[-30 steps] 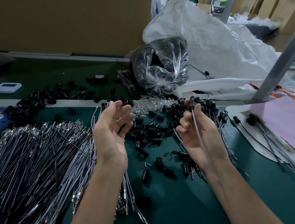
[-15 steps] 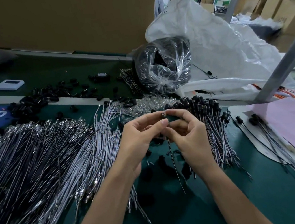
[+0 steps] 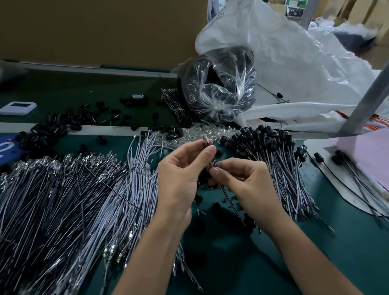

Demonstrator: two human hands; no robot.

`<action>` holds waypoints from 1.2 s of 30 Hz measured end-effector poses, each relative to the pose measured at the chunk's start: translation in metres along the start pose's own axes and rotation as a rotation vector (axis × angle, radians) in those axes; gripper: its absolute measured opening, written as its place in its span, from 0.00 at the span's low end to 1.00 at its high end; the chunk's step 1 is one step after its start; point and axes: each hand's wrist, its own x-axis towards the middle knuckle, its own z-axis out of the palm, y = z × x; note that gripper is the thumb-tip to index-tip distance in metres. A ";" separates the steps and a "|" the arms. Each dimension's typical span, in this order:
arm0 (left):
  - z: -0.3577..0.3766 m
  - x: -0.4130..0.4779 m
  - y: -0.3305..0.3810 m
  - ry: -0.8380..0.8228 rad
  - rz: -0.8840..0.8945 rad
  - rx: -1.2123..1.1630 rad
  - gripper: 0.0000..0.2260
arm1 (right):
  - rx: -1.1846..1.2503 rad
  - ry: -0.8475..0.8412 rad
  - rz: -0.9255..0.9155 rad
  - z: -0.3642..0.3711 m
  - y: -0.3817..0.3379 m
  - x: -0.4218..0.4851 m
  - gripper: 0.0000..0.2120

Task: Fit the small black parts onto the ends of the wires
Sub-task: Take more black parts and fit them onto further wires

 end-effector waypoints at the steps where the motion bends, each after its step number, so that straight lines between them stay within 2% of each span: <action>1: 0.001 -0.001 0.000 -0.004 0.001 0.022 0.10 | 0.002 0.005 -0.019 -0.001 0.000 0.000 0.02; 4: 0.002 -0.003 -0.001 -0.022 0.015 0.061 0.10 | 0.041 0.006 -0.039 -0.001 -0.003 -0.001 0.01; 7: 0.002 -0.003 0.001 0.003 0.050 0.061 0.08 | 0.044 0.018 -0.043 -0.001 -0.002 -0.001 0.05; 18: -0.003 -0.001 0.005 0.034 0.109 0.087 0.07 | 0.021 0.004 -0.029 0.000 -0.002 -0.001 0.01; 22: -0.004 -0.001 0.006 0.052 0.108 0.049 0.05 | 0.036 0.016 -0.034 0.001 -0.004 -0.002 0.03; 36: -0.007 0.000 0.010 -0.064 0.110 -0.073 0.05 | 0.085 0.023 -0.050 -0.001 -0.004 -0.002 0.04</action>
